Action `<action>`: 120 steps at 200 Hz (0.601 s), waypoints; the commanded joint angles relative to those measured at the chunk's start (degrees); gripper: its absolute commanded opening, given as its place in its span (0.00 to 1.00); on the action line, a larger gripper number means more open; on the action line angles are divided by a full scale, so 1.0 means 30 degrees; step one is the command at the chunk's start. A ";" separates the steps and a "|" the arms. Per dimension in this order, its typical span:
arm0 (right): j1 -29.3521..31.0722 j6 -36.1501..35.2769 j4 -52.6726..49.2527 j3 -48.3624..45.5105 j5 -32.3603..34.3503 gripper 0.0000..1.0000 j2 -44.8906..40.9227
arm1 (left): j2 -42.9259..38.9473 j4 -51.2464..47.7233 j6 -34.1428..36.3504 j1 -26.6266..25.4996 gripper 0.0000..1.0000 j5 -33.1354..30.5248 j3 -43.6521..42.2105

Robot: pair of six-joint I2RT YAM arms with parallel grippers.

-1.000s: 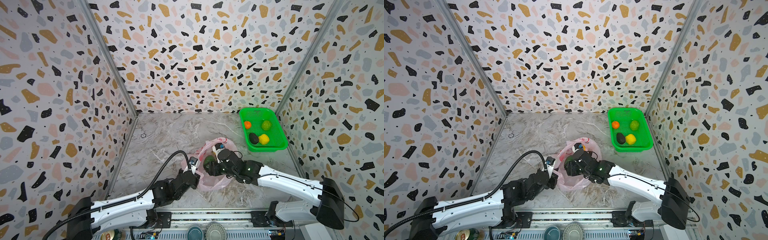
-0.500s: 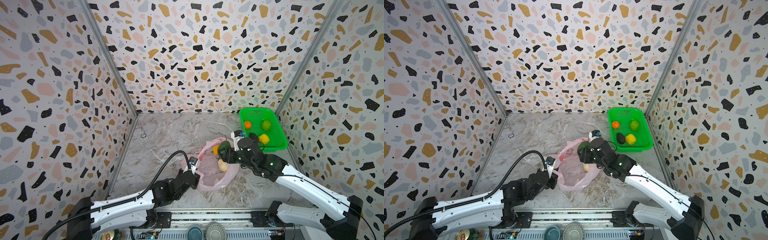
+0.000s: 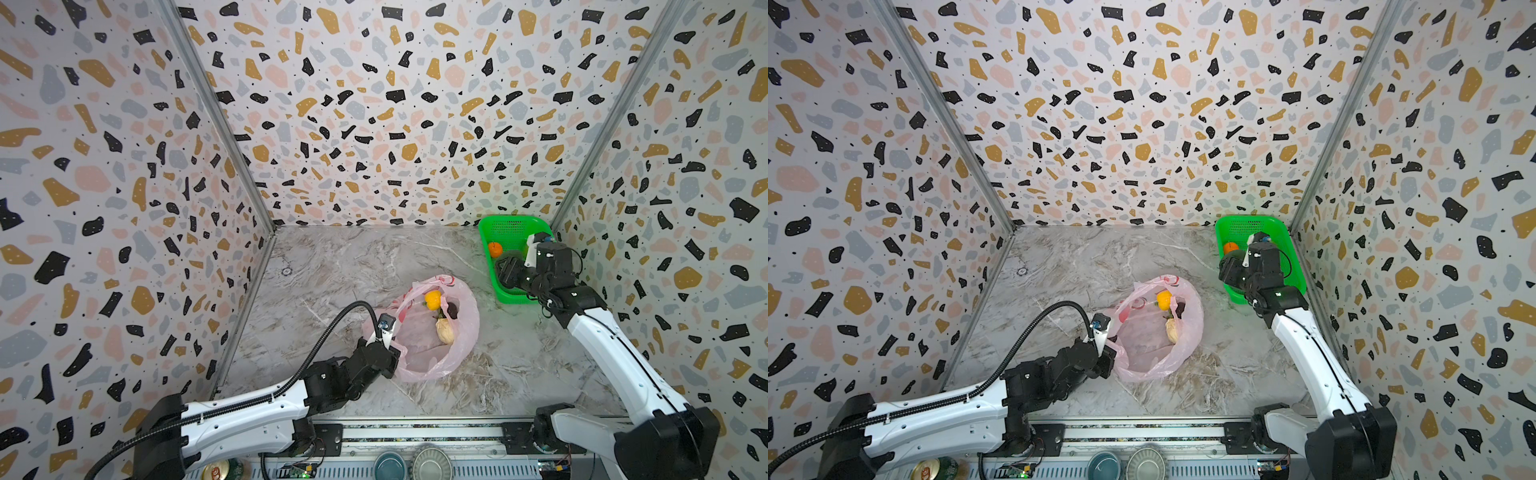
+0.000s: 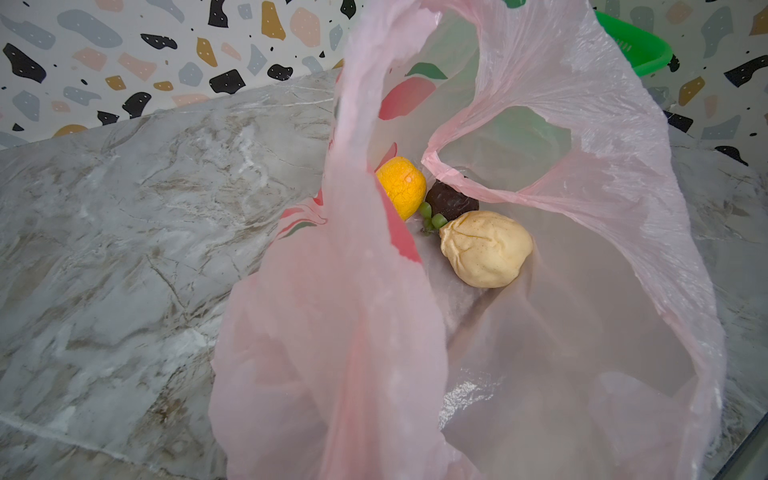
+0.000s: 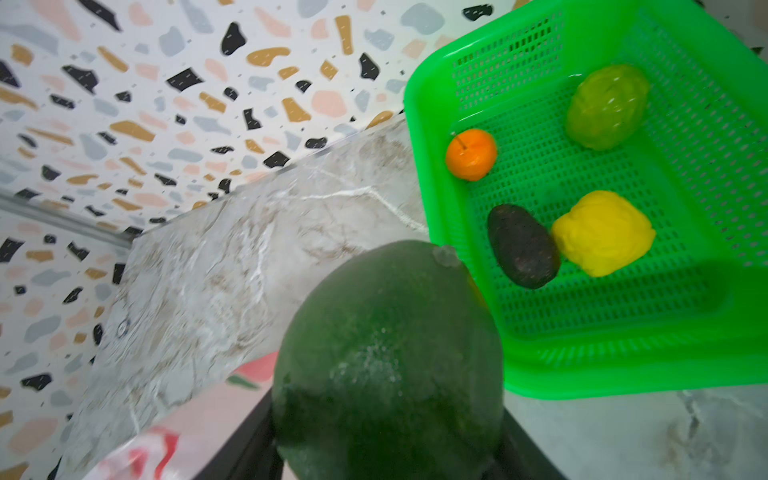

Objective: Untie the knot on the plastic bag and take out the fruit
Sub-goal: 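Lower the lime into the green basket and open the right gripper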

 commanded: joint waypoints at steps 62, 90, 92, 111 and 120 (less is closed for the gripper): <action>-0.3465 -0.1300 0.3792 0.4027 -0.0890 0.52 0.7916 | -0.0105 0.0387 0.0506 0.0087 0.00 -0.0193 0.0324; -0.3623 -0.1690 0.3218 0.6211 -0.0861 0.53 1.0768 | -0.0034 0.0483 0.0505 0.0101 0.00 -0.0159 0.0370; -0.3616 -0.1736 0.3161 0.6317 -0.0846 0.53 1.0962 | -0.0027 0.0485 0.0505 0.0104 0.00 -0.0159 0.0353; -0.3621 -0.1948 0.2910 0.7221 -0.0660 0.53 1.2236 | -0.0013 0.0505 0.0535 0.0094 0.00 -0.0155 0.0372; -0.3628 -0.1999 0.2878 0.7488 -0.0572 0.54 1.2700 | -0.0010 0.0520 0.0536 0.0092 0.00 -0.0170 0.0384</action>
